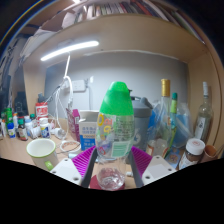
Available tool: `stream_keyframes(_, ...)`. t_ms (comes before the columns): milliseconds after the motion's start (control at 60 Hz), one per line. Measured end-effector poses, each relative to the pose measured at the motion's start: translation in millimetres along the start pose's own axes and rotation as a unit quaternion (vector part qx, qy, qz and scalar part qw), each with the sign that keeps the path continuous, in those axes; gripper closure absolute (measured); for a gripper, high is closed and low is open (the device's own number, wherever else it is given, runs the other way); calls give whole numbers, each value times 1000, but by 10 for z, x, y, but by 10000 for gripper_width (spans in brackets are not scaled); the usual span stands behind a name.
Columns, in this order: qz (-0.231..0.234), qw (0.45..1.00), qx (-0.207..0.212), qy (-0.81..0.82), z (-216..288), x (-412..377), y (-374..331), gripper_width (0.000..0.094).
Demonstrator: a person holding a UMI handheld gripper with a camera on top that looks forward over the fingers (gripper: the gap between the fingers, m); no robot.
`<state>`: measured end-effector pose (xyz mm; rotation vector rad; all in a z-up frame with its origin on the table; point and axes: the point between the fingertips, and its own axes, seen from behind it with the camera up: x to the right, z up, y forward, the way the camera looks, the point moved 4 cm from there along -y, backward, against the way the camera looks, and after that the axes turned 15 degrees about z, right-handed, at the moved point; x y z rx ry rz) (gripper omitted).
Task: Pour water
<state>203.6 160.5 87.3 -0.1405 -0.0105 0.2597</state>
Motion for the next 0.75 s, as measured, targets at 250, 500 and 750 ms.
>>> stream_keyframes(250,26,999,-40,4,10,-246,-661,95)
stream_keyframes(500,37,998,-35,-31,70,-1015,-1965,98)
stream_keyframes(750,37,999,11,6,5,-1755,-3069,95)
